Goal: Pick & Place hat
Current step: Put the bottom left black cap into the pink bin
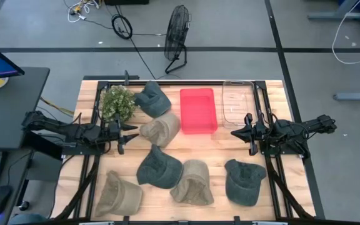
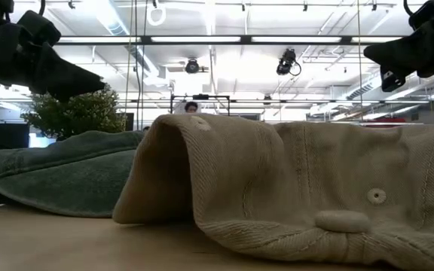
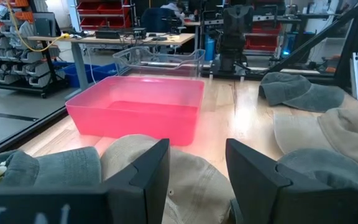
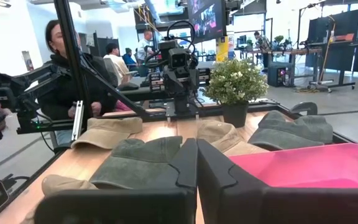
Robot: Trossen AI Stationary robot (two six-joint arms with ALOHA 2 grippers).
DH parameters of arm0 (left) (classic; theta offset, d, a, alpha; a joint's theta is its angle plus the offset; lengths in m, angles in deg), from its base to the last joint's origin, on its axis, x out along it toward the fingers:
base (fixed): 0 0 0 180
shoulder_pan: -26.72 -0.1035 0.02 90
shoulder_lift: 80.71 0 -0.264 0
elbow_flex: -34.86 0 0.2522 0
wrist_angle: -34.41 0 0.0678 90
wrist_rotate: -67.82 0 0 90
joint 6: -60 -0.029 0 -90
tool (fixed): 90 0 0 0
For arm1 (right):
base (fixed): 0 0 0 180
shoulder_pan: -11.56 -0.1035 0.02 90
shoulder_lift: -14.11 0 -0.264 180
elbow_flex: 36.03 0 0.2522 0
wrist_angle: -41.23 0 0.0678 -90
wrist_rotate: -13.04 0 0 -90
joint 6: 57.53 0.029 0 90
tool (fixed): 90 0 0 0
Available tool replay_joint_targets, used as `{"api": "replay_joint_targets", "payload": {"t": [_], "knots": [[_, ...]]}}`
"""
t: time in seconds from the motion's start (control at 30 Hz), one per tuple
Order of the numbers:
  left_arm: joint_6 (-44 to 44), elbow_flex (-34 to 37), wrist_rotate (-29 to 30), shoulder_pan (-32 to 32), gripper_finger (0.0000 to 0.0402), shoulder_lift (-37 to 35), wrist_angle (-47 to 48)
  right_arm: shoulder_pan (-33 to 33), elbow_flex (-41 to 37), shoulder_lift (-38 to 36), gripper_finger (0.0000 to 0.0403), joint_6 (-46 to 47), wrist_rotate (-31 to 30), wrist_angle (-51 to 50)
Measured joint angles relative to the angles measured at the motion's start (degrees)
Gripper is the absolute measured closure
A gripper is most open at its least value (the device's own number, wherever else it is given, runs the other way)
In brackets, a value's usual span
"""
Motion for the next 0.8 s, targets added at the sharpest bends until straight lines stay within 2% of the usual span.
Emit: {"api": "replay_joint_targets", "payload": {"t": [0.1,0.2,0.4,0.67,0.8], "knots": [[3.3,0.0,0.0,0.0,0.0241,0.0,-0.3,0.0,0.0,0.0,0.0399,-1.1,-0.4,0.2],[4.1,0.0,0.0,-0.1,0.0241,0.0,-0.6,0.0,0.0,0.0,0.0399,-4.1,-2.3,1.1],[3.9,-0.9,0.0,-0.1,0.0241,0.0,-3.6,0.0,0.0,0.0,0.0399,-4.9,-2.4,2.0],[-2.4,-10.7,0.0,0.0,0.0241,2.0,0.4,0.0,0.0,0.0,0.0398,-8.5,-1.3,13.8],[-2.6,-17.2,0.0,0.0,0.0241,5.2,5.2,0.0,0.5,1.0,0.038,-11.7,1.5,18.8]]}}
